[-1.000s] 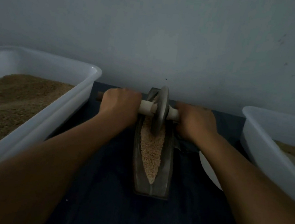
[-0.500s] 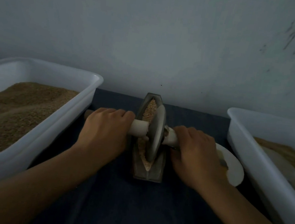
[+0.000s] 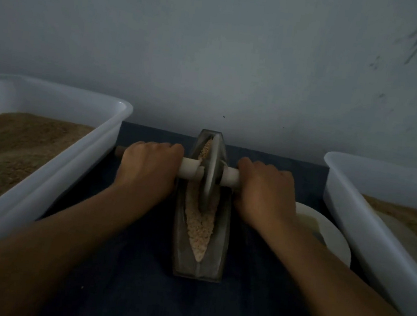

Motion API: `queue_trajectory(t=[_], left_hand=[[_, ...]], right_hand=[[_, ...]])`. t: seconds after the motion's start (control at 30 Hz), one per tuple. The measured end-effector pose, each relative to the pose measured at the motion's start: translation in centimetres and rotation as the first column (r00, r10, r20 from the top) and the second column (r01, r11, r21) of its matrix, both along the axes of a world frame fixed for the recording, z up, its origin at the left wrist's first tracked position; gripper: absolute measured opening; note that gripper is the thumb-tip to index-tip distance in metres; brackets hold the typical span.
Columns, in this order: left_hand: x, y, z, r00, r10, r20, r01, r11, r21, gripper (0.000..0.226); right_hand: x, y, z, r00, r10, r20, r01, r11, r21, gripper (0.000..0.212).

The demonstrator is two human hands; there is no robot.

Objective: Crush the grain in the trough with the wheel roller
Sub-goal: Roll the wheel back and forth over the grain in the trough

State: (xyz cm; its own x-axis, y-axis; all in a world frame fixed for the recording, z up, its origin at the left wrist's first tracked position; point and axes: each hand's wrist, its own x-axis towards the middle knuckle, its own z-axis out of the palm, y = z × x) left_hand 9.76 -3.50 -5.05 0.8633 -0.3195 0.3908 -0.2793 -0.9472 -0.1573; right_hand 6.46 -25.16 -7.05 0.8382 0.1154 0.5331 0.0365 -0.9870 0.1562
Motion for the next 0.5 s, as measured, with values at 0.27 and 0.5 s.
queue_trajectory(t=[0.27,0.5], left_hand=[[5.3,-2.3,1.7,0.998,0.052,-0.044,-0.05,0.997,0.058,0.025],[5.0,-2.1,1.6,0.997,0.061,-0.052,-0.06,0.998,0.032,0.026]], right_hand=[[5.9,-1.1,1.3,0.968,-0.053,-0.246,0.094,0.983,0.155,0.017],[6.7,-1.1,1.8,0.973,-0.047,-0.228,0.075,0.99,0.116,0.018]])
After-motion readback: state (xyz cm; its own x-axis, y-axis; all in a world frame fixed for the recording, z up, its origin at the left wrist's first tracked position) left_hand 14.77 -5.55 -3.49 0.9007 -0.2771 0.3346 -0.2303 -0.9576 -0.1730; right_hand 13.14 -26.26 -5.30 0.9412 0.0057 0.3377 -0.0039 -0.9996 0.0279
